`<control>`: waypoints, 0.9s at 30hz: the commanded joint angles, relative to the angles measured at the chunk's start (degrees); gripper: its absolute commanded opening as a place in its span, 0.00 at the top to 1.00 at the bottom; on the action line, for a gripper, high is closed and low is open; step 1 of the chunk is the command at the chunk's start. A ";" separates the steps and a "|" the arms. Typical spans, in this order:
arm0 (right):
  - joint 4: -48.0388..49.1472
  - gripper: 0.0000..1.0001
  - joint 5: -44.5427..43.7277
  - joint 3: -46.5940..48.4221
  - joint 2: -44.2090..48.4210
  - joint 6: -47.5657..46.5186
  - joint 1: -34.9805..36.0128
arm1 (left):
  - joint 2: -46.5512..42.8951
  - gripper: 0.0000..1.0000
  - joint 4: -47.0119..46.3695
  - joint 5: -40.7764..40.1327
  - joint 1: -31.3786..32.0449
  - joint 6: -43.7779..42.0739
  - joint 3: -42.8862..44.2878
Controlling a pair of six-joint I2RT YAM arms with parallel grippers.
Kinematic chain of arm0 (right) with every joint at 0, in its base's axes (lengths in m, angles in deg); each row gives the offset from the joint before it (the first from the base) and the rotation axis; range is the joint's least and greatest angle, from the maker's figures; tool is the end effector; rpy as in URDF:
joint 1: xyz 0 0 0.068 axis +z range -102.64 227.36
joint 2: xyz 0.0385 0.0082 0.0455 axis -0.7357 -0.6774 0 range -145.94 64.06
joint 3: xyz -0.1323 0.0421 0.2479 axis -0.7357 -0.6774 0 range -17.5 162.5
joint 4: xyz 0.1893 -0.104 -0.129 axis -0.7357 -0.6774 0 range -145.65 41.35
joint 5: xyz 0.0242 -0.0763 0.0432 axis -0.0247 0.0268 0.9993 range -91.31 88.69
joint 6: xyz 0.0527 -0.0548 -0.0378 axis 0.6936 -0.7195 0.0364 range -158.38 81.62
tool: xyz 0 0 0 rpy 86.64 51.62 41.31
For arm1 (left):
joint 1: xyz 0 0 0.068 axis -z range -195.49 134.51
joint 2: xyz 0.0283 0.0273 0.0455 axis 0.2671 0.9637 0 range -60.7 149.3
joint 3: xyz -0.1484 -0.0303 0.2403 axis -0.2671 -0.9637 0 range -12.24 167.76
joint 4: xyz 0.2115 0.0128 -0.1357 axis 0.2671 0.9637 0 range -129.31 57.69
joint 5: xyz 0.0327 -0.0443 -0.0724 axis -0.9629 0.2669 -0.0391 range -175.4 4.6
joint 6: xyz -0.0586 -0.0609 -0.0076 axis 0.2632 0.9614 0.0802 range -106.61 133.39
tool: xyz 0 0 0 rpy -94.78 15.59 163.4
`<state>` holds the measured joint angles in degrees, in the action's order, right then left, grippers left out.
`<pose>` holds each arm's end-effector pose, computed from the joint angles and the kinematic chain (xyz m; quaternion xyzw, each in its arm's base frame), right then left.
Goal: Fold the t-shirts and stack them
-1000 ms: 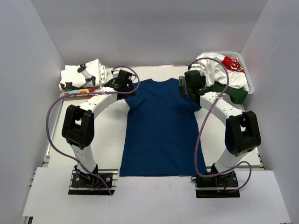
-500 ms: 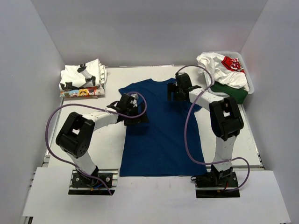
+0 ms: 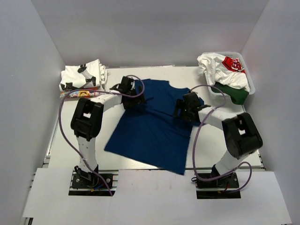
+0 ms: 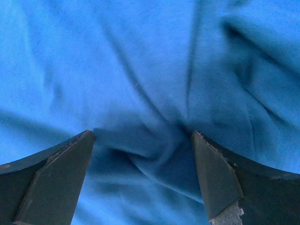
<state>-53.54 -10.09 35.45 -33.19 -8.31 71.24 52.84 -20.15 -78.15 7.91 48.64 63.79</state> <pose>0.3348 0.1357 0.1543 0.0771 0.9317 0.0937 0.3423 0.3944 -0.1810 0.1473 -0.0806 0.9528 -0.1930 0.2199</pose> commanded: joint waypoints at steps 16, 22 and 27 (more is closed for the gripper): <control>-3.17 0.10 -8.50 -4.20 25.19 6.94 15.67 | 12.26 0.00 12.40 -3.29 -4.77 -17.76 35.04; -5.05 0.10 -11.01 4.07 14.40 1.68 11.37 | -18.14 0.00 -0.07 -4.70 -4.77 -8.01 -8.65; -6.10 0.10 -8.01 18.03 -0.35 -3.08 9.00 | -34.33 0.00 -3.78 -4.68 -4.77 -1.85 -31.61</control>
<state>-59.18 -18.11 46.49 -26.98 -7.28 81.41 23.81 -19.38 -82.35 3.38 41.66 39.59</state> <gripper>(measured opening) 0.904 0.997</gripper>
